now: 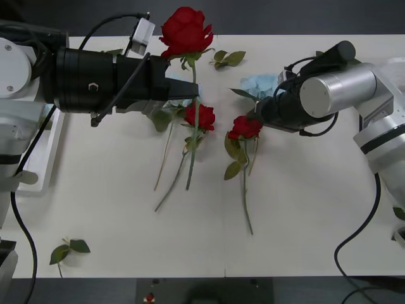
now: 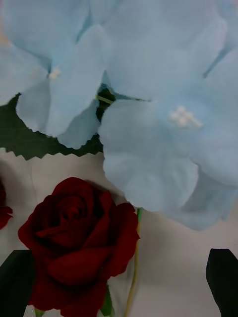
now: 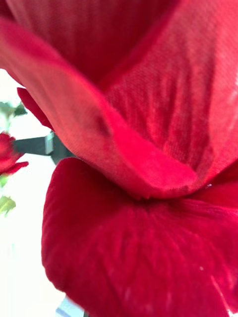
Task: Put the red flowers into the right box and the blue flowers into the left box
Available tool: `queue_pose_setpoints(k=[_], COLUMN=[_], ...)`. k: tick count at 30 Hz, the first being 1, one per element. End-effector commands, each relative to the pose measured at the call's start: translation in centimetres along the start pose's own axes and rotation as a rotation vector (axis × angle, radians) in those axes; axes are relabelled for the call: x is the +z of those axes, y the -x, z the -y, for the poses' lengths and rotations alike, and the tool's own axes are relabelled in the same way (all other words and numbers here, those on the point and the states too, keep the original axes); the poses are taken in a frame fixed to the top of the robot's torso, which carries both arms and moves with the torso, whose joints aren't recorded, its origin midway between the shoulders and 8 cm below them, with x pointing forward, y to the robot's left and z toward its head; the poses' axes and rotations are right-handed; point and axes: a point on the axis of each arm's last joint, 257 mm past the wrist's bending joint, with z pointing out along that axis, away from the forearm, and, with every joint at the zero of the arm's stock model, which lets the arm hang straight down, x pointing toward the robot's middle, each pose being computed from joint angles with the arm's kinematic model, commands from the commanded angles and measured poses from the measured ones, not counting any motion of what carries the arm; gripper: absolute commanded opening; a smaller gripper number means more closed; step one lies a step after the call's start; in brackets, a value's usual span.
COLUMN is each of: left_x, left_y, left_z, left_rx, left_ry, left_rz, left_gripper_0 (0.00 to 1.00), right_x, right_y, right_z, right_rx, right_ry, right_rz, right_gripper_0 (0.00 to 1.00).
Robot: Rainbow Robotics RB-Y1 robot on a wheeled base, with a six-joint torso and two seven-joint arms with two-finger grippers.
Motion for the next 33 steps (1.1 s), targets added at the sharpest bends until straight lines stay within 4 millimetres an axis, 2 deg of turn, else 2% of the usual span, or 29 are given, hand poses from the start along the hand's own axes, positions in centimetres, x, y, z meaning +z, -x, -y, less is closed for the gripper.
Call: queue_pose_setpoints(k=[1, 6, 15, 19, 25, 33], left_x=[1.4, 1.7, 2.0, 2.0, 2.0, 2.0], left_y=[2.2, 3.8, 4.6, 4.6, 4.6, 4.6], left_z=[2.6, 3.4, 4.2, 4.1, 4.1, 4.1], left_rx=[-0.021, -0.005, 0.007, 0.005, 0.005, 0.005], left_ry=[-0.057, -0.066, -0.075, -0.075, -0.075, -0.075], left_rz=[0.001, 0.007, 0.012, 0.014, 0.014, 0.014], left_gripper_0=[0.0, 0.0, 0.0, 0.0, 0.0, 0.0], right_x=[-2.4, -5.5, -10.6, -12.2, -14.7, -18.6], right_y=[4.0, 5.2, 4.7, 3.5, 1.8, -1.7], right_z=[-0.4, 0.4, 0.6, 0.1, -1.7, -4.3], right_rx=[-0.001, -0.085, -0.196, -0.246, -0.306, -0.402], right_ry=[0.051, 0.141, 0.385, 0.51, 0.699, 0.97], right_rz=[0.081, 0.071, 0.064, 0.081, 0.124, 0.181], right_gripper_0=[1.0, 1.0, 1.0, 1.0, 1.0, 1.0])
